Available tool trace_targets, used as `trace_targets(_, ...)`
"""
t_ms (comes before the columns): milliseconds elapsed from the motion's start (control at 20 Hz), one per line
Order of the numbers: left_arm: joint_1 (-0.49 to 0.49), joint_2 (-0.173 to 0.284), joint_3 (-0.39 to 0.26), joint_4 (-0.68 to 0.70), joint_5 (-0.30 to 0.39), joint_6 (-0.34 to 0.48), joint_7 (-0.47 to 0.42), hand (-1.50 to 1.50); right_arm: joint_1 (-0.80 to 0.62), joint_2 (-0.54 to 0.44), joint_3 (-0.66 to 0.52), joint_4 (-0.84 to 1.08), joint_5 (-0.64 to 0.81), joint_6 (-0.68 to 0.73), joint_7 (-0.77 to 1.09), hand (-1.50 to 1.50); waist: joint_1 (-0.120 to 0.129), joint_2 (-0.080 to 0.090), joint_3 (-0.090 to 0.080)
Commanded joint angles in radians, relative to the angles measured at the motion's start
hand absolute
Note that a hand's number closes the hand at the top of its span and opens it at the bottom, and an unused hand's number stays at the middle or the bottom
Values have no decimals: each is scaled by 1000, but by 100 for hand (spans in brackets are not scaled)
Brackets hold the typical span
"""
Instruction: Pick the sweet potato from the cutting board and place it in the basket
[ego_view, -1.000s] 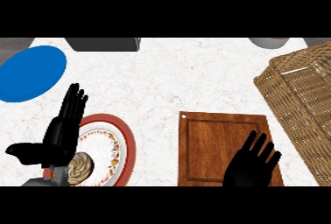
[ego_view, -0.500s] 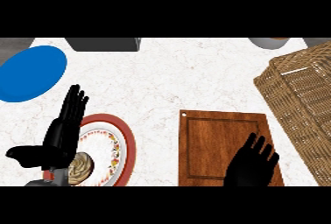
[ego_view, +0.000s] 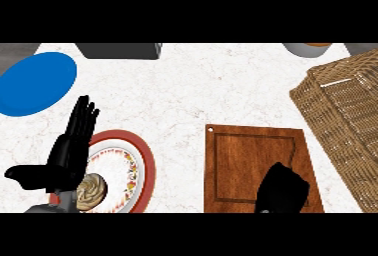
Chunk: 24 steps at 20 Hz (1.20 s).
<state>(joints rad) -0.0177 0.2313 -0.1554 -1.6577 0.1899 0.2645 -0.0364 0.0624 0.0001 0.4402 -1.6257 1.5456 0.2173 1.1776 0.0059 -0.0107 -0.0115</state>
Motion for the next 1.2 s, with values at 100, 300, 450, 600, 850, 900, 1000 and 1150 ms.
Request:
trace_targets(100, -46, -36, -12, 41, -22, 14, -1, 0, -47, 0, 10, 104, 44, 79, 165, 150, -6, 13, 11)
trace_targets(300, -23, -30, -12, 31, -3, -20, -28, 0, -262, 0, -285, 203, -175, -36, 79, 150, 30, 31, 14)
trace_targets(450, -38, -34, -23, 6, -10, -12, -16, 0, -323, 0, -431, 201, -289, -105, 41, 150, 55, 50, 23)
trace_targets(600, -53, -29, -25, 26, -11, -27, -24, 0, -446, 0, -550, 323, -293, -159, 32, 150, 71, 53, 18)
trace_targets(850, -63, -22, -41, 11, -21, -34, -3, 0, -627, -28, -649, 481, -195, -322, 8, 150, 93, 48, 16)
trace_targets(900, -56, -56, -62, 37, -27, -21, -15, 0, -658, -30, -661, 496, -188, -363, -5, 150, 87, 51, 16)
trace_targets(1000, -83, -39, -44, 35, -20, -28, 3, 0, -733, -21, -681, 523, -160, -431, 6, 150, 91, 48, 15)
trace_targets(1150, -88, -20, -23, 8, -15, -22, 38, 0, -807, -37, -706, 521, -108, -551, -6, 150, 90, 38, 15)
